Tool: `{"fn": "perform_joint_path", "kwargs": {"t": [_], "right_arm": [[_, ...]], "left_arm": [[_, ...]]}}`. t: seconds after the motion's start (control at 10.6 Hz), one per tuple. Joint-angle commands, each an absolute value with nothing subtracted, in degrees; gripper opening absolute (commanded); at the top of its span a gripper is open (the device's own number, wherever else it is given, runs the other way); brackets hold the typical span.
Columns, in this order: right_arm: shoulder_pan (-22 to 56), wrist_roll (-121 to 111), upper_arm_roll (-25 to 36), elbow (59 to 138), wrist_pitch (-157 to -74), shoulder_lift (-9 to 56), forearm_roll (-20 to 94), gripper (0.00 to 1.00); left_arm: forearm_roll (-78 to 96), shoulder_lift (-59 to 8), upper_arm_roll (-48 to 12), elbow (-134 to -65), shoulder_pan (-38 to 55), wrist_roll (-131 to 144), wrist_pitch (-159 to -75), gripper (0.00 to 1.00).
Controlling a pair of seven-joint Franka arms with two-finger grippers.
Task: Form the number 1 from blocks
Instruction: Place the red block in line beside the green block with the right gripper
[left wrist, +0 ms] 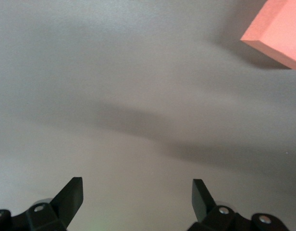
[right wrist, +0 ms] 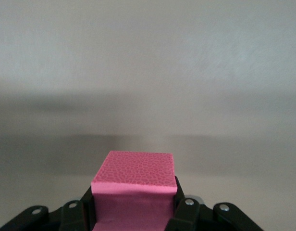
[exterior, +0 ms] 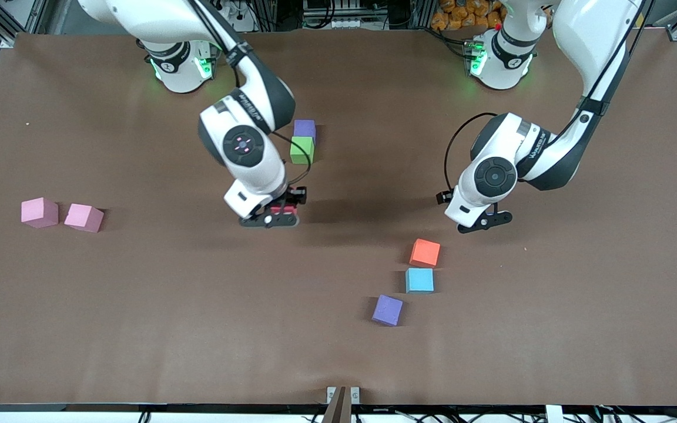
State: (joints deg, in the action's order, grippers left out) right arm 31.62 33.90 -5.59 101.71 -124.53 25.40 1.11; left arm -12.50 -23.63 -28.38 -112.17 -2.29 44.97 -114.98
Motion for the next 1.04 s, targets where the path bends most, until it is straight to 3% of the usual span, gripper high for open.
{"fn": "perform_joint_path", "kwargs": {"t": [0.0,0.28,0.57,0.95], "right_arm": [[33.83,36.55,-5.36,112.65,-130.50,19.35,0.97,0.00],[36.64,37.27,-5.36,116.35,-131.30,18.46,0.97,0.00],[38.31,37.35,-5.36,120.58,-136.48,18.54,0.97,0.00],[38.50,37.44,-5.36,121.38,-137.81,19.07,0.88,0.00]], "left_arm": [[-12.22,-23.81,-28.92,-112.85,-1.59,44.03,-117.32,1.00],[-12.13,-23.99,-28.83,-112.33,-0.97,45.00,-121.54,1.00],[-13.00,-29.07,-28.65,-106.19,1.22,48.14,-122.43,1.00],[-24.14,-33.21,-28.57,-103.90,1.93,48.35,-122.52,1.00]]}}
